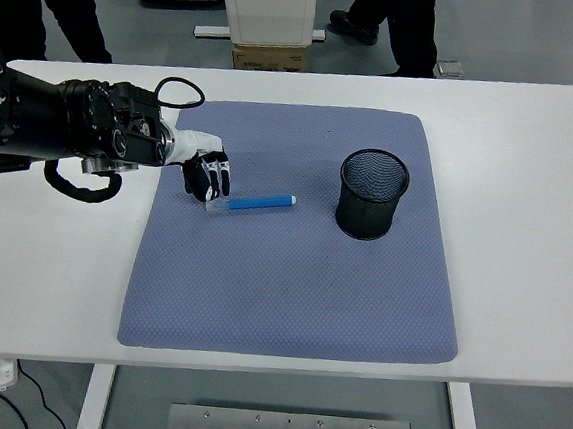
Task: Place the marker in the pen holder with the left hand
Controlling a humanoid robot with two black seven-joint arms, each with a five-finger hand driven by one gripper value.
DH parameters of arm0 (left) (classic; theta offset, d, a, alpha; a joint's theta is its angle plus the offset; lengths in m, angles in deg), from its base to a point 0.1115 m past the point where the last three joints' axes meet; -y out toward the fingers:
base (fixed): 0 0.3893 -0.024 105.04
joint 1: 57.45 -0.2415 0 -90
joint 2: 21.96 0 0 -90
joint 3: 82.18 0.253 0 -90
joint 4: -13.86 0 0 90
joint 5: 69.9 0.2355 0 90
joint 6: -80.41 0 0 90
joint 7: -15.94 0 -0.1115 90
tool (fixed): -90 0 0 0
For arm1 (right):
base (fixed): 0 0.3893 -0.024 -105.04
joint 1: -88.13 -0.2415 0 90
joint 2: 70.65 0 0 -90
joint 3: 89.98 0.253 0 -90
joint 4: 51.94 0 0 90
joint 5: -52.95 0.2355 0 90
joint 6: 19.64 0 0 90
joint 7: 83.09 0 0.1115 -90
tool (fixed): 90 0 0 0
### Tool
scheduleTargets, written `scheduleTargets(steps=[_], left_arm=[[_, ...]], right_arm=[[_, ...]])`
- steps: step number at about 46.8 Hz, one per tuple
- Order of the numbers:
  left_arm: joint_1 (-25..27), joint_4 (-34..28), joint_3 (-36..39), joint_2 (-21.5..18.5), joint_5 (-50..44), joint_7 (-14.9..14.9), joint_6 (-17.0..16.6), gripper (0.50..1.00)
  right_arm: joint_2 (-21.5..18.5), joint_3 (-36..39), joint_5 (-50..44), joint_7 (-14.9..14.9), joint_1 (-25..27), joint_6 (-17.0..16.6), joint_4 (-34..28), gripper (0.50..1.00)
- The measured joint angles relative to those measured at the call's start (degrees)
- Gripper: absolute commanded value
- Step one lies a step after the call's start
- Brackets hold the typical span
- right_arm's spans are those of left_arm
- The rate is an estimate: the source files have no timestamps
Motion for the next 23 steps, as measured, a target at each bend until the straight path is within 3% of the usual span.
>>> scheduleTargets(steps=[9, 23], left_arm=[[-0.07, 0.0, 0.0, 0.0, 0.0, 0.0, 0.0, 0.5], [-0.02, -0.04, 0.0, 0.0, 0.34, 0.0, 0.06, 0.566]], right_arm=[[0.0, 0.02, 0.0, 0.0, 0.0, 0.0, 0.0, 1.0], [0.0, 0.02, 0.0, 0.0, 0.0, 0.0, 0.0, 1.0]])
